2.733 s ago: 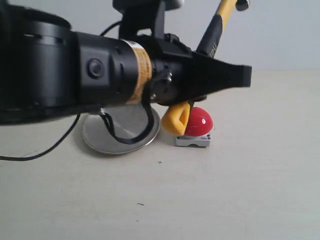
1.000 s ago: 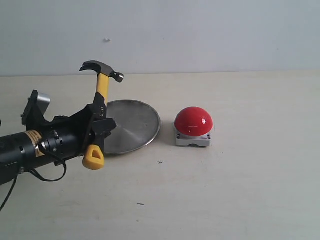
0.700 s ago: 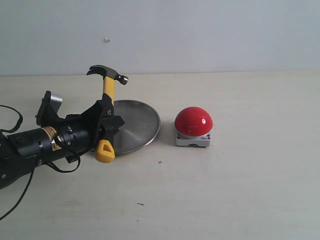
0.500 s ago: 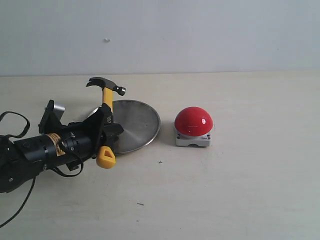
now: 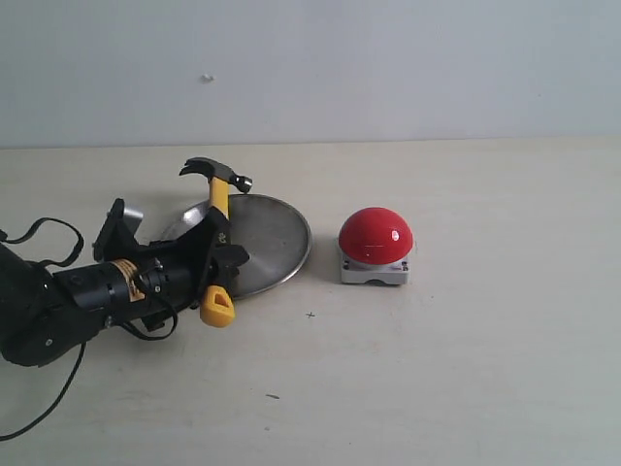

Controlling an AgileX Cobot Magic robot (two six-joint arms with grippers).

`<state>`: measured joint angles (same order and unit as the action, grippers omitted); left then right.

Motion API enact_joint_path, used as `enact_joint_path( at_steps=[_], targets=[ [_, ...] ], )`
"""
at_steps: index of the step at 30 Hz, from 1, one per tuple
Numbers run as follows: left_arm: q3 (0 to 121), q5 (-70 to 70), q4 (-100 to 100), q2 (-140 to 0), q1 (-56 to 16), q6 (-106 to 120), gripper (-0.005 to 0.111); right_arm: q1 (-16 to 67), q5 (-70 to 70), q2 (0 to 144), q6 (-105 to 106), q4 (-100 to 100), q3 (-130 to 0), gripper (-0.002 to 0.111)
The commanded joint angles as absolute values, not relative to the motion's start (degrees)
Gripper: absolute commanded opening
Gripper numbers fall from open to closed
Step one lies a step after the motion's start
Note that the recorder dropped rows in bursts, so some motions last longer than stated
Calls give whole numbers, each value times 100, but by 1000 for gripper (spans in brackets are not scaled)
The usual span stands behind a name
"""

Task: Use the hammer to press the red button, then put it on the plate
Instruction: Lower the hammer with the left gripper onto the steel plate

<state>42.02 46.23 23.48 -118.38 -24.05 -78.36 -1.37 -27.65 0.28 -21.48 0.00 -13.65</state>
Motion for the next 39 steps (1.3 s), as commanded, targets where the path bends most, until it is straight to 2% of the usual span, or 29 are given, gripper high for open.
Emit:
enact_joint_path(
  at_steps=[1, 37, 39],
  targets=[
    [4276, 4878, 2365, -11802, -2411, -7715, 0, -133, -2717, 0, -2100, 0, -1359, 0],
    [4658, 4275, 3236, -11802, -2411, -8408, 0, -133, -2717, 0, -2100, 0, -1359, 0],
    [4658, 4275, 3264, -11802, -2411, -8457, 3, -133, -2717, 0, -2100, 0, -1359, 0]
  ],
)
